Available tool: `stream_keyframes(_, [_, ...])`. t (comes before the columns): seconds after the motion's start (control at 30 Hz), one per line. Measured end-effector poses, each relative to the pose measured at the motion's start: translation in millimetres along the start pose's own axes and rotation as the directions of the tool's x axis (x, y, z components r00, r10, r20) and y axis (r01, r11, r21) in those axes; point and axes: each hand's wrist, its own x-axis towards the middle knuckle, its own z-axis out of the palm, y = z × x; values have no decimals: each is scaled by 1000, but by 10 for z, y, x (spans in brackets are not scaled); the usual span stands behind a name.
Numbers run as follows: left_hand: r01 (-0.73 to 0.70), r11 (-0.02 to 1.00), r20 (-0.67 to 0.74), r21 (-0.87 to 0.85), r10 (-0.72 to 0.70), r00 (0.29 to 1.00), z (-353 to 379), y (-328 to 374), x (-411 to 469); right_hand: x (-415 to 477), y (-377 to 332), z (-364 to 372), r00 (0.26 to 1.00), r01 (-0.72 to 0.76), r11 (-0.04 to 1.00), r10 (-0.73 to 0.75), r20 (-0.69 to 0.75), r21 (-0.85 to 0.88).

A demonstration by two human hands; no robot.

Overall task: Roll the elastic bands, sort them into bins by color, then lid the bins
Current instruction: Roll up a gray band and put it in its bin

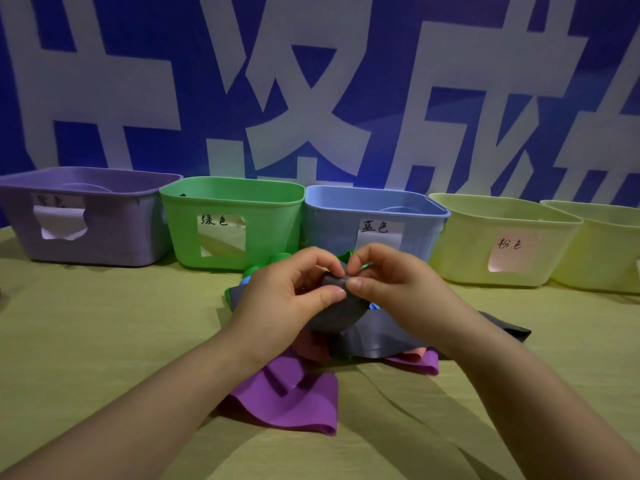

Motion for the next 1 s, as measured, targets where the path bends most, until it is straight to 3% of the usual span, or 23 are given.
stream_keyframes(0.1, [-68, 988, -1, 142, 69, 998, -34, 13, -9, 6, 4, -10, 997, -60, 990, 54, 47, 131])
stream_keyframes(0.2, [-170, 916, -10, 363, 186, 982, -58, 3, -6, 1, -17, -2, 995, -82, 983, 71, 72, 164])
stream_keyframes(0.27, [-188, 888, -21, 420, 217, 976, -64, -8, -6, 0, -26, 0, 993, -100, 980, 87, 81, 175])
stream_keyframes(0.43, [-220, 863, -28, 454, 260, 965, -67, -17, -7, -1, -52, 21, 997, -71, 997, 72, -24, 24])
stream_keyframes(0.6, [-223, 844, -6, 488, 259, 966, -73, -37, 9, 9, -16, 31, 999, -33, 999, 33, -39, 0])
stream_keyframes(0.83, [-79, 951, -70, 298, 104, 992, -64, -59, 2, 16, 12, 25, 1000, 0, 993, -2, -17, -115])
stream_keyframes(1.0, [-109, 935, -100, 337, 151, 984, -18, -19, -29, 5, -26, -3, 996, -77, 997, 78, -49, 26])
